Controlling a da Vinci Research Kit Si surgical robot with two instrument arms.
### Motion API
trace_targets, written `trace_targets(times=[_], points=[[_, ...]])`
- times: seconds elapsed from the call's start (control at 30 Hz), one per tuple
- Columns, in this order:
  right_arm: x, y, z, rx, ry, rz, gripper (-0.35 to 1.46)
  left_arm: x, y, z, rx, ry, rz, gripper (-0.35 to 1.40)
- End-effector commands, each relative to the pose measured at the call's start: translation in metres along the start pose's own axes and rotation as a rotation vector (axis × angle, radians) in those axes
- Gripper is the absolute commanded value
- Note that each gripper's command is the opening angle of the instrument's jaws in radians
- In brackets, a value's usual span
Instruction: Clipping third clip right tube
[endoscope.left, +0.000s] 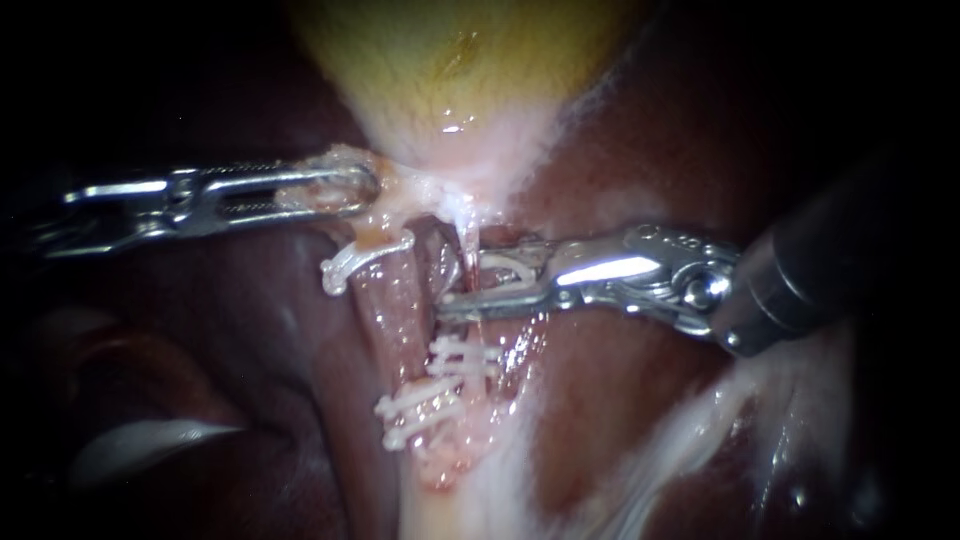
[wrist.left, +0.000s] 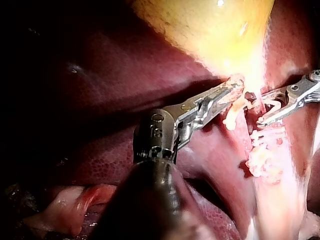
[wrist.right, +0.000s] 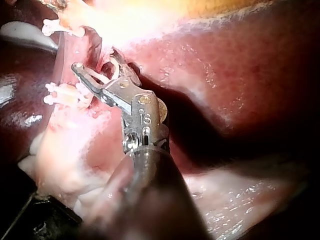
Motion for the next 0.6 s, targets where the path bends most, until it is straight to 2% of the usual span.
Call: trace_targets(times=[0.03,0.27,0.6], points=[[-0.0001,0.0,0.0002,0.004,0.006,0.002,0.5,0.0,0.0,0.0,0.0,0.0,0.0,-0.35],[0.0,0.0001,0.0004,0.043,0.041,0.027,0.5,0.0,-0.0001,0.0,0.0,0.0,0.0,-0.35],[0.0004,-0.0001,0.0002,0.151,0.105,0.087,0.49,0.0,0.0,-0.0001,0.0,0.0,0.0,-0.35]])
